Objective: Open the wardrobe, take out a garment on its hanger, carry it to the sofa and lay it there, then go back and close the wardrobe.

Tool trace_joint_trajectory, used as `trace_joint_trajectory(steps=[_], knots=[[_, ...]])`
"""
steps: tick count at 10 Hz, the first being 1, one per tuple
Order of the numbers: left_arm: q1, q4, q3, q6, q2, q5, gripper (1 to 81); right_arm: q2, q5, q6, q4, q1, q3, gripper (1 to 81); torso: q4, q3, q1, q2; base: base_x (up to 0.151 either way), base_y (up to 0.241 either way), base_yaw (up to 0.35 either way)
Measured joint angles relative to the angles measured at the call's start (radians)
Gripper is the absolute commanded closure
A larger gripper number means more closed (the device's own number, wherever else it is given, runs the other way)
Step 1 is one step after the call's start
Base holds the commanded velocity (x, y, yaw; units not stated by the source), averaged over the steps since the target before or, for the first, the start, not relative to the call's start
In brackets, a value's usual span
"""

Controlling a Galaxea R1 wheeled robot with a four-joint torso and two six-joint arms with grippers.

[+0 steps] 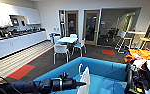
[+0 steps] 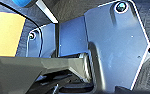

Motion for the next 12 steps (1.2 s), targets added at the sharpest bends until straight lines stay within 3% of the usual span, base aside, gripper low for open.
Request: trace_joint_trajectory(steps=[3, 5, 9, 12], knots=[[0.000, 0.000, -0.003, -0.001, 0.004, 0.005, 81.1, 0.000, 0.000, 0.000, 0.000, -0.002, 0.000, 1.0, 0.000, -0.092, 0.000, 0.000, 0.000, 0.000, 0.000], [-0.005, 0.000, -0.016, -0.001, 0.023, -0.002, 81.1, 0.000, 0.001, 0.000, 0.000, 0.009, 0.000, 1.0, 0.000, -0.106, 0.000, 0.001, 0.000, 0.000, 0.000], [-0.016, 0.000, -0.167, -0.007, 0.087, -0.023, 81.1, 0.000, 0.000, 0.000, 0.000, 0.012, 0.000, 1.0, 0.000, -0.105, 0.000, 0.001, 0.000, 0.000, 0.000], [-0.106, -0.001, -0.234, -0.048, 0.060, -0.043, 81.1, 0.000, -0.004, 0.000, 0.001, 0.025, 0.000, 1.0, 0.000, -0.106, 0.000, 0.001, 0.000, 0.000, 0.000]])
